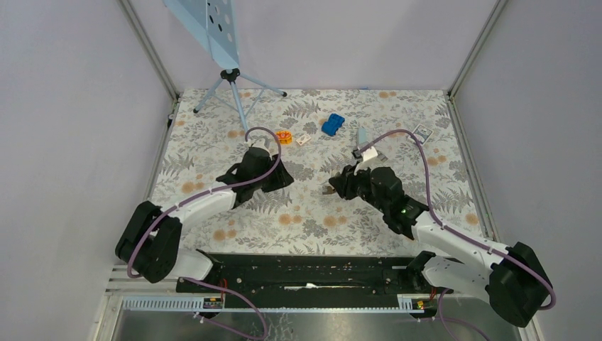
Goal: Unload the staples from the stapler
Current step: Unload the staple at the center of the board.
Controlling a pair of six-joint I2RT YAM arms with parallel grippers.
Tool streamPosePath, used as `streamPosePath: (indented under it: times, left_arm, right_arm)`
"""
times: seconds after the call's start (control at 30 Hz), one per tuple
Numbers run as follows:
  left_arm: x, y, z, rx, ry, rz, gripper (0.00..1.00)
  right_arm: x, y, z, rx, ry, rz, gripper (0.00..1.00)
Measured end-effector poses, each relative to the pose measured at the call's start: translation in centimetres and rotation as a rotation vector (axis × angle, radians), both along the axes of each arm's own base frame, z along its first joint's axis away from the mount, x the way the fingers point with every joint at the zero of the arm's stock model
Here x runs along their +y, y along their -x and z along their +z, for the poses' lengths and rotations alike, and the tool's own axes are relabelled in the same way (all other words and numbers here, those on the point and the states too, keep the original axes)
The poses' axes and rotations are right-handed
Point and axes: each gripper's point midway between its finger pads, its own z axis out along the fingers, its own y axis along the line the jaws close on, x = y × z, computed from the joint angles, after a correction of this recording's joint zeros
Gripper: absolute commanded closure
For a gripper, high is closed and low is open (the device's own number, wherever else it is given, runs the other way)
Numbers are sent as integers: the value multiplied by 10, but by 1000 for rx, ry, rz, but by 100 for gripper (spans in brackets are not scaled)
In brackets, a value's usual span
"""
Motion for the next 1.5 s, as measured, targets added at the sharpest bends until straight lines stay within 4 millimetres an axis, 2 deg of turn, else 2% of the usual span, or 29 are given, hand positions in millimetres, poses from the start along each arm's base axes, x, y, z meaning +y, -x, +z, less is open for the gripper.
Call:
streamPosePath:
  times: [0.37,0.63,0.73,0.87,1.03,1.33,1.43,1.5]
  left_arm:
    - [16,-4,32,-119,-45,-11,51]
    - [43,-14,86,-331,-77,66,47]
    - [55,-16,98,-385,-95,107,47]
    - [66,-17,104,-422,-132,140,47]
    - [74,-17,100,-428,-192,131,48]
    - [73,-10,96,-443,-253,43,47]
    - [73,-8,99,-459,-260,15,46]
    - [74,-6,102,-468,-272,2,45]
  right_arm:
    - [14,24,8,-264,68,279,100]
    - [20,43,19,-468,119,446,100]
    - [21,49,21,-519,141,498,100]
    - [24,56,17,-550,168,563,100]
    - [28,68,13,-560,180,656,100]
    - [38,99,24,-576,127,854,100]
    - [39,98,25,-565,128,865,100]
    - [40,90,23,-537,151,840,100]
